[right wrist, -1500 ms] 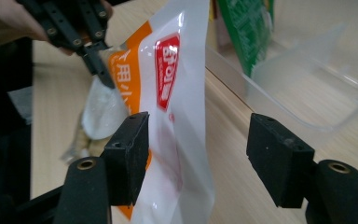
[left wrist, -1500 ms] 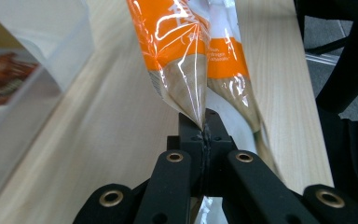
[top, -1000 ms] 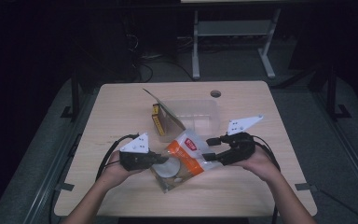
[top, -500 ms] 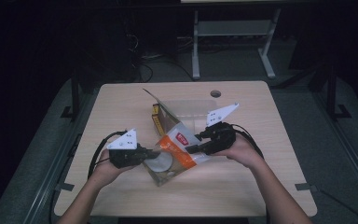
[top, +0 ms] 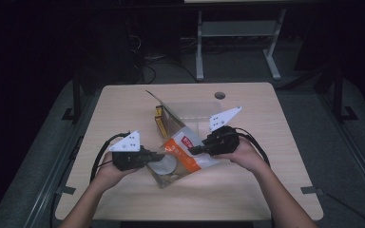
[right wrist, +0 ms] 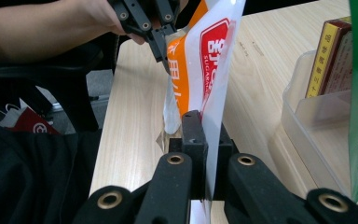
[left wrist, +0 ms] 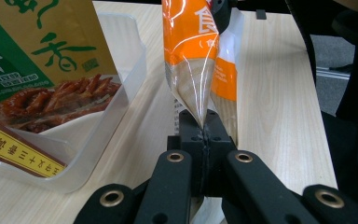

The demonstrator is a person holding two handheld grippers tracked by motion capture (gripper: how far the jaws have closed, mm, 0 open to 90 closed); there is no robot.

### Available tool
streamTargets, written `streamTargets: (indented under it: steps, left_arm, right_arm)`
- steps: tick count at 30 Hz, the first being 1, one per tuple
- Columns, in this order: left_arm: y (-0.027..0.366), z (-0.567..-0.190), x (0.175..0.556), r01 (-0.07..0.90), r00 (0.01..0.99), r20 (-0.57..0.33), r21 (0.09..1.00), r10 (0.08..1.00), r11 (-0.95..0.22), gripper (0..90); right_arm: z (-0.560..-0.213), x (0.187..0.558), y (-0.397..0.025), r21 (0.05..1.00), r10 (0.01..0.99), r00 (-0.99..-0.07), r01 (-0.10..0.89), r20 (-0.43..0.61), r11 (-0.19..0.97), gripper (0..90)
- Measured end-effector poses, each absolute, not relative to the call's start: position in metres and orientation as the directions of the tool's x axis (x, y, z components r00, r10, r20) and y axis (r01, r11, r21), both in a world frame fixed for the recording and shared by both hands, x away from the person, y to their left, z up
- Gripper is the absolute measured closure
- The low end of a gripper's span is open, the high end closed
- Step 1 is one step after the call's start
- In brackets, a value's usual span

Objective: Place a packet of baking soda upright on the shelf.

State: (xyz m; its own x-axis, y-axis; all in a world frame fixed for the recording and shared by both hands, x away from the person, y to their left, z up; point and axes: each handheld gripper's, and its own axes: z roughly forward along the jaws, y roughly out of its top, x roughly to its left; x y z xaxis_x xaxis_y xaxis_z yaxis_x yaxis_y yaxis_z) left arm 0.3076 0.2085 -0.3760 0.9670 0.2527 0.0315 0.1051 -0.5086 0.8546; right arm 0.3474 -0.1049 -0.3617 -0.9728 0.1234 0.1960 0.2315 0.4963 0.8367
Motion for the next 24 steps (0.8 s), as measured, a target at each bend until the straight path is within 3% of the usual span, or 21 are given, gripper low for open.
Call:
streamTargets:
  steps: [13,24]
  left_arm:
    - [0.196,-0.381,0.310,0.101,0.972,0.031,0.840,0.233,-0.532,86.6]
    - [0.198,-0.381,0.313,0.113,0.964,0.029,0.854,0.263,-0.508,53.6]
  right_arm:
    - [-0.360,0.344,-0.114,0.832,0.119,-0.972,0.237,0.204,0.501,90.0]
    - [-0.355,0.341,-0.123,0.846,0.114,-0.969,0.247,0.220,0.473,90.0]
